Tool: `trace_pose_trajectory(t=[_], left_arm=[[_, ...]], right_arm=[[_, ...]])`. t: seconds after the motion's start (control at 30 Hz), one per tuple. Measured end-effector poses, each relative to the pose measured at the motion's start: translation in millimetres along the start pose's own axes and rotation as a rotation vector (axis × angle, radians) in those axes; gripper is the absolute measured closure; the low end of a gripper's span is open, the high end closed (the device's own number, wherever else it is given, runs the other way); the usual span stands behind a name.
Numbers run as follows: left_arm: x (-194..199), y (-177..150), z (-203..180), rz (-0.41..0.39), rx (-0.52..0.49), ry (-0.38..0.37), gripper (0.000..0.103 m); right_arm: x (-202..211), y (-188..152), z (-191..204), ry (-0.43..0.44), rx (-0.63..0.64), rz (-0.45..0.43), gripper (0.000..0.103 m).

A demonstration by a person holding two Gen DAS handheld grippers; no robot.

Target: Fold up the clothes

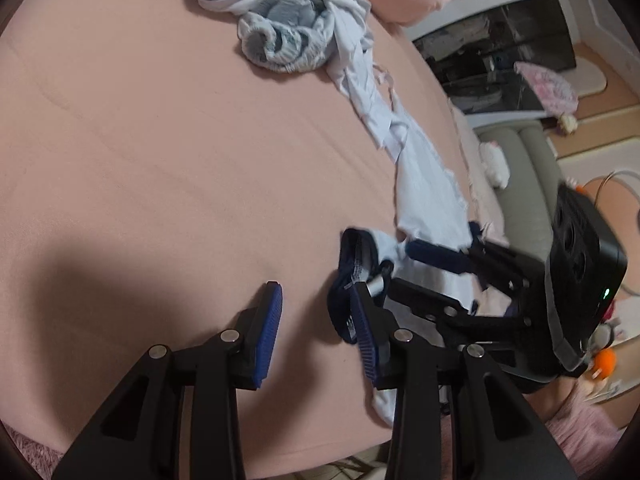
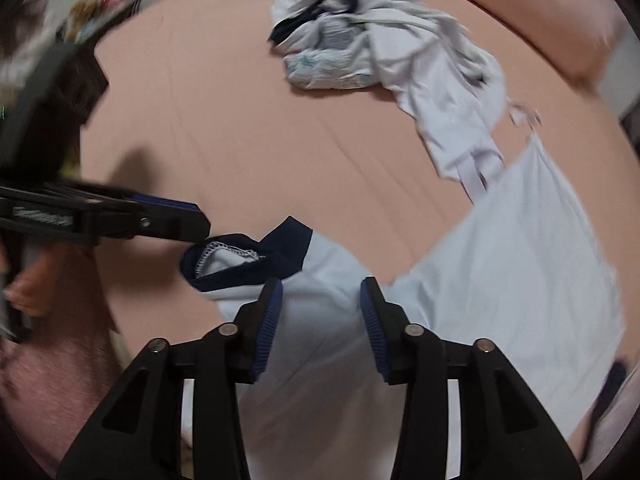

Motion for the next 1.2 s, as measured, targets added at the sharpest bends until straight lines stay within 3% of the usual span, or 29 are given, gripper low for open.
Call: trace_pose_trajectory(t=[0.03,0.07,0.17,0.27,0.37,0.47,0.63,0.87,1.03,1.2], left_arm=[[-0.1,0.8,1.1,0.002,0.004,-0.004,0.065],[-0.3,1.5,2.2,0.003,0.007,-0.008,0.064],[4.6,3.6,5.0,-0.008,0.014,-0.018,0.064],[4.4,6.3,1.8,-0.025,-0.013,-0.002,0.062],[-5.2,4.5,-14.1,-0.011,-0.101,0.021,0.061],[-10.7,0.1,-24.7,-0.010,-0.165,0.073,0.061],[8.5,12.0,-4.3,-0.077,-0.077,0.080,0.061],[-3.7,-6.5,-26.6,0.026,-0.182,0.013,0.061],[0.2,-5.8,-44.2,-0.003,-0.225,-0.097,0.063],[-1.3,-4.0,-49.9,-0.024,-0.239,-0.096,0.064]], right_arm=[[-8.6,1.8,-1.0,0.022,0.012,0.011,0.064],[-17.4,2.0,-1.6,0.035,0.009,0.028,0.079],[-24.9,1.3,-14.2,0.079,-0.107,0.042,0.095],[-8.0,-3.7,-32.6,0.168,-0.255,-0.029,0.096],[3.3,-16.1,-54.0,0.269,-0.382,-0.080,0.096],[4.1,-21.6,-66.0,0.272,-0.444,-0.097,0.096],[8.8,-22.4,-76.9,0.359,-0.507,-0.154,0.096],[7.9,-26.6,-78.9,0.467,-0.602,-0.199,0.096],[7.3,-22.3,-68.5,0.425,-0.544,-0.168,0.096],[5.2,-21.5,-65.8,0.382,-0.515,-0.130,0.096]])
Point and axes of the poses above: each gripper's, at about its wrist camera, not at the fingertips, and x roughly against the way its jaws point, z to its left, y to its top, the point moved 3 cm from there along -x, roughly the way its jaws point, and after that the axes turned 7 degrees about -z, right-handed, at the moved point
